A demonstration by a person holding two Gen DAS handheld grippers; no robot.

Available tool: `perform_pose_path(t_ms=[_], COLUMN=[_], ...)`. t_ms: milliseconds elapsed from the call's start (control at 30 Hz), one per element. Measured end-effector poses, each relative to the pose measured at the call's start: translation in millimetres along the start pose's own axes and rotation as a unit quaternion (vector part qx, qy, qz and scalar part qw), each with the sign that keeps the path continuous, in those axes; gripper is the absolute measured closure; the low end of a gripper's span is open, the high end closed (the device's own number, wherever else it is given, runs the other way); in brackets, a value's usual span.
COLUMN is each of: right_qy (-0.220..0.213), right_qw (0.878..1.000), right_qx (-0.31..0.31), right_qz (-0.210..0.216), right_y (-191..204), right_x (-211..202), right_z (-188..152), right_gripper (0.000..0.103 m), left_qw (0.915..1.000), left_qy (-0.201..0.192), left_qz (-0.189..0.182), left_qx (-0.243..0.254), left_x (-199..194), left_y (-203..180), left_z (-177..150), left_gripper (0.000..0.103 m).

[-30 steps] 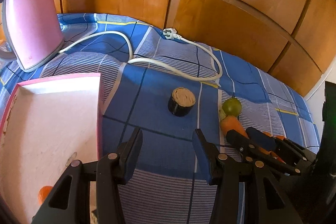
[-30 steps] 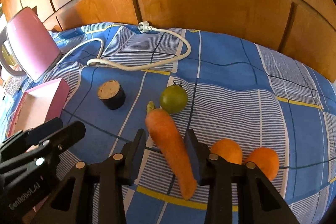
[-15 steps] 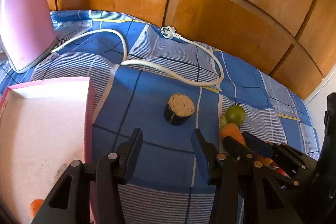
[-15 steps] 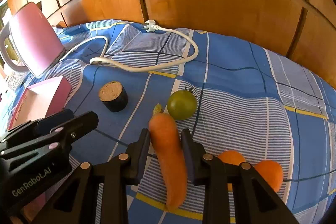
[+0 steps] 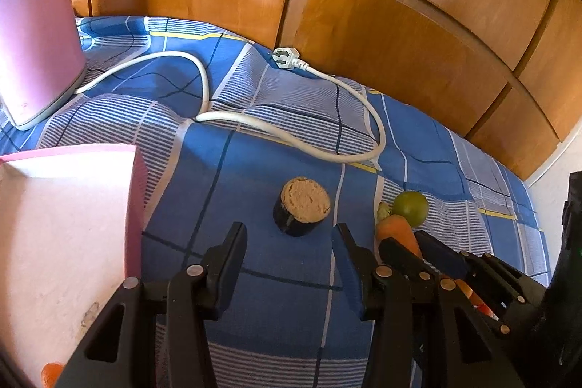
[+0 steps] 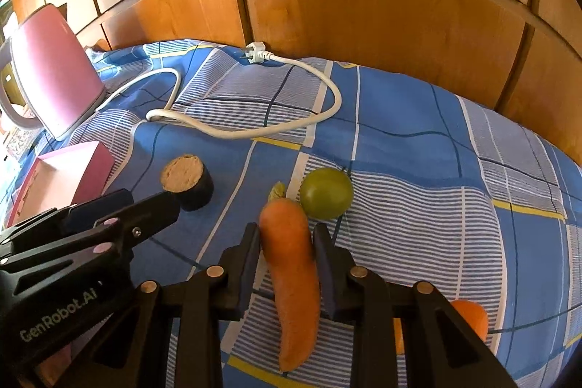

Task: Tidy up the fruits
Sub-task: 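Lift the carrot with the right tool while the left tool grasps the dark cylinder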

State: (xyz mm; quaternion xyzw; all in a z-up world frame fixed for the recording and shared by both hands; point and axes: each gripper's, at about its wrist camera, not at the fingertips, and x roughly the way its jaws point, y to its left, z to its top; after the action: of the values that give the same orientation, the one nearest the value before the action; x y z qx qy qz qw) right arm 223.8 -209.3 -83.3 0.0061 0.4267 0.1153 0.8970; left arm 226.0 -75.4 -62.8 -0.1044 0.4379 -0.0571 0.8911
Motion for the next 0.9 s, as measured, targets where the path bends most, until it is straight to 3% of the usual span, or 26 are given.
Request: perform_pose_path(t_ms=[167,400,500,700,900], right_qy=[-0.003,-0.007,-0.007,-0.001,0.001], right_qw=[1.000,1.000,1.000,1.000,1.000], right_qx=[-0.003,-0.004,0.003,0.015,0.010], right_qz=[-0.004,-0.003,0.001,0.011,0.003], right_y=[0,-1,-2,-7,-4], right_x=[3,6,8,12,11], right_z=[2,4,5,5,4], right_gripper=[0.073,0.074,0.073,0.073,0.073], left_qw=[0.9999,1.0000,1.0000,0.9999,0.9997], left_qy=[-0.005,-0.007,0.002,0.013,0.015], left_qz=[-0.010,-0.003,0.001,-0.001,-0.002], left_qx=[-0.007,-0.001,0.000,0.006,0.018], left_x=[2,11,19,32,26], left_y=[-1,-6,-7,-7,-10], left_z=[6,16,20,20,15], left_gripper=[0.045,0.045,0.047,0.065,0.066])
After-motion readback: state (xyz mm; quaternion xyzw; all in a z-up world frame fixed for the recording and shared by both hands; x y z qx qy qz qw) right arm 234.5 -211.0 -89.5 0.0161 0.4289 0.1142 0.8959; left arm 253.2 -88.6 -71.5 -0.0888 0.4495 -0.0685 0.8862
